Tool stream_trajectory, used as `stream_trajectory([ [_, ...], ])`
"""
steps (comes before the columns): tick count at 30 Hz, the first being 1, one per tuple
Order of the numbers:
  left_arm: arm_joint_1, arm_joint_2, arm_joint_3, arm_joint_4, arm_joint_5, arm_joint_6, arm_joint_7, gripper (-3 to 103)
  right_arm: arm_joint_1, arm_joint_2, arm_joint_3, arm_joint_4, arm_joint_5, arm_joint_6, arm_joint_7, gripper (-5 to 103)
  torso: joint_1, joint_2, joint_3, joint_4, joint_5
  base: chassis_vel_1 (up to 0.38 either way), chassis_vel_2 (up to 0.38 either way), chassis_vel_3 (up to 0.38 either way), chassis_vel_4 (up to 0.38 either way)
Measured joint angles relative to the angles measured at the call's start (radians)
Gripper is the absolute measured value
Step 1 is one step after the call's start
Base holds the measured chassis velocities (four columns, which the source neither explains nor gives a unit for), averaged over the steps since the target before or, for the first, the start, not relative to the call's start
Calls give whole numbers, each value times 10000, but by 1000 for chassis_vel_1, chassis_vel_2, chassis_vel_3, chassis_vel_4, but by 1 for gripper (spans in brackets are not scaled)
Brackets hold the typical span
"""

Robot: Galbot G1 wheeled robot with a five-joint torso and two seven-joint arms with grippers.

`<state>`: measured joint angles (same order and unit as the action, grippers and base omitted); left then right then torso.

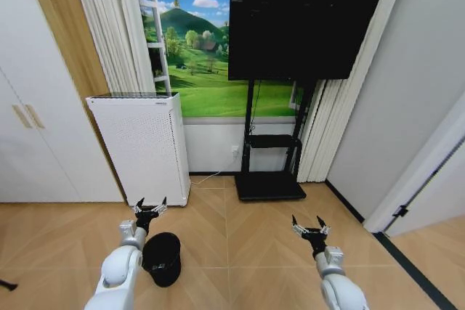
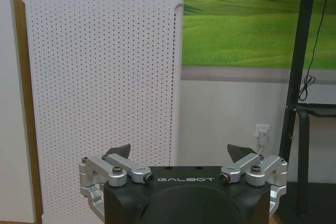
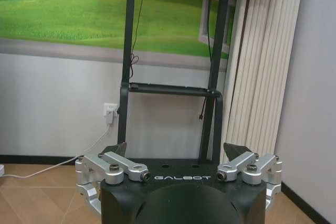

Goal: Pick up the trash bin and place the garbage on the floor into it.

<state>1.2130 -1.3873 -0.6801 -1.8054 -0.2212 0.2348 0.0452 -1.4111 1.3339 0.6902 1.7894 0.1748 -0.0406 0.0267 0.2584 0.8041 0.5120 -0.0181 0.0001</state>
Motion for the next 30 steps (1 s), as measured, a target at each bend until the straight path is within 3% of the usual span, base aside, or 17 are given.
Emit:
stream_trajectory([
  [14,14,-9,-21,7,107,-65,-31,100,-121,-41,102,208,115,-259,10,100,0,-16,-7,0,0,33,-23,-32,28],
  [30,122,-17,3,-135,112,-78,6,100,-205,-69,193,201,138,-137,3,100,-29,-68,-40,2,3,214,-209,-220,219],
])
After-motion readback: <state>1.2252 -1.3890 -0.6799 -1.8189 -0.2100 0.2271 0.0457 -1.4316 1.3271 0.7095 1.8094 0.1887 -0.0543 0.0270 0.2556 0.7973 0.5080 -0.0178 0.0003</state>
